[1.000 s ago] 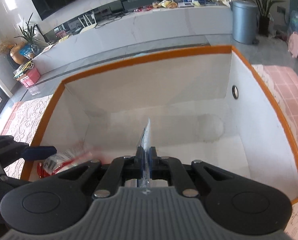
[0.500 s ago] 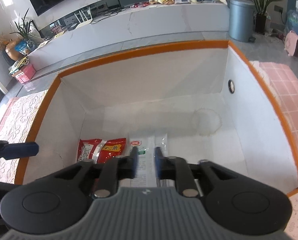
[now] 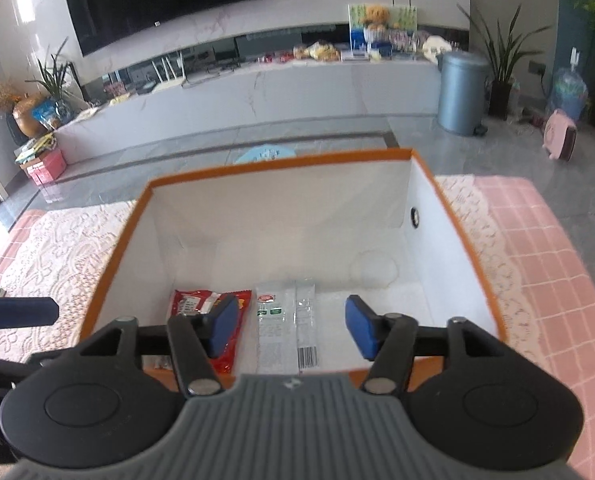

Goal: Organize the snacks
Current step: 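Withdraw both tools from the box back toward the snacks, then grasp the red duck pack with the left tool while the right tool grasps the MiMi bag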

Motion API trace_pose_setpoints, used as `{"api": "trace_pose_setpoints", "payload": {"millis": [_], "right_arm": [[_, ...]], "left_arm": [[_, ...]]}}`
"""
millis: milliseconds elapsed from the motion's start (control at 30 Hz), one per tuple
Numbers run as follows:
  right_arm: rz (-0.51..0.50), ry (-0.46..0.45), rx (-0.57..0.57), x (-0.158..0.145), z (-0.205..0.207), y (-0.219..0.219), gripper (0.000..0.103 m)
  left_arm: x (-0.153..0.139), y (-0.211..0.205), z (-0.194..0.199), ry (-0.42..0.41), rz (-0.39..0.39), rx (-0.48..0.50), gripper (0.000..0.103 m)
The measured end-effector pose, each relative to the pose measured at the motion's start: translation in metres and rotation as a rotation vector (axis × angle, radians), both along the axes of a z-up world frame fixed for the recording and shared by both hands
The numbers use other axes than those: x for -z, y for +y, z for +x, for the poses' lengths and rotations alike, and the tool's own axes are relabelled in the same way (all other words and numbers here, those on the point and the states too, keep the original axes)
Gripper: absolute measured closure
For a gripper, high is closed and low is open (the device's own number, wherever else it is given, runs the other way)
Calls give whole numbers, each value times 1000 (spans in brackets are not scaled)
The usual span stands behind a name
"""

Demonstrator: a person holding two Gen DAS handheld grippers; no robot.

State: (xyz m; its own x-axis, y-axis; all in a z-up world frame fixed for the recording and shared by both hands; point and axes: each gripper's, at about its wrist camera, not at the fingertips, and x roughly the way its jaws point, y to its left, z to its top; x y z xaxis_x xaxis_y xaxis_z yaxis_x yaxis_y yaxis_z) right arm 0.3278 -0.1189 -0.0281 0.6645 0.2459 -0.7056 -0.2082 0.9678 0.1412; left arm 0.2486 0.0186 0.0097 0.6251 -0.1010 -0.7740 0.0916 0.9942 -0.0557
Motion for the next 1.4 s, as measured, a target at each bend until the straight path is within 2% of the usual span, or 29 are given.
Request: {"api": "trace_pose_setpoints", "payload": {"millis": [133, 333, 433, 500, 600, 667, 867, 1067, 1233, 1400], "right_arm": [[4, -67, 11, -19, -36, -11, 24], [9, -146, 1, -40, -95, -24, 15], [-3, -199, 10, -48, -129, -32, 8], [1, -216, 11, -49, -151, -38, 7], [-4, -224, 25, -47, -180, -46, 7], [-2, -214, 43, -41, -198, -51, 7], [11, -148, 96, -7, -235, -63, 9], [6, -94, 92, 26, -255, -59, 12], [-64, -92, 21, 47, -258, -39, 13], [-90, -82, -1, 60, -253, -34, 13]], "left_arm": [[-19, 1, -28, -48, -62, -9, 17], [-45, 2, -67, -103, -142, -7, 18], [-47, 2, -88, -110, -194, -2, 18], [-43, 0, -99, -109, -199, -1, 19], [-30, -2, -116, -93, -183, -15, 19], [-15, -2, -122, -54, -179, -25, 20], [32, 0, -139, 48, -175, -42, 23], [66, 2, -151, 85, -162, -34, 27], [92, 0, -158, 103, -152, -38, 27], [111, 6, -153, 136, -183, -62, 27]]}}
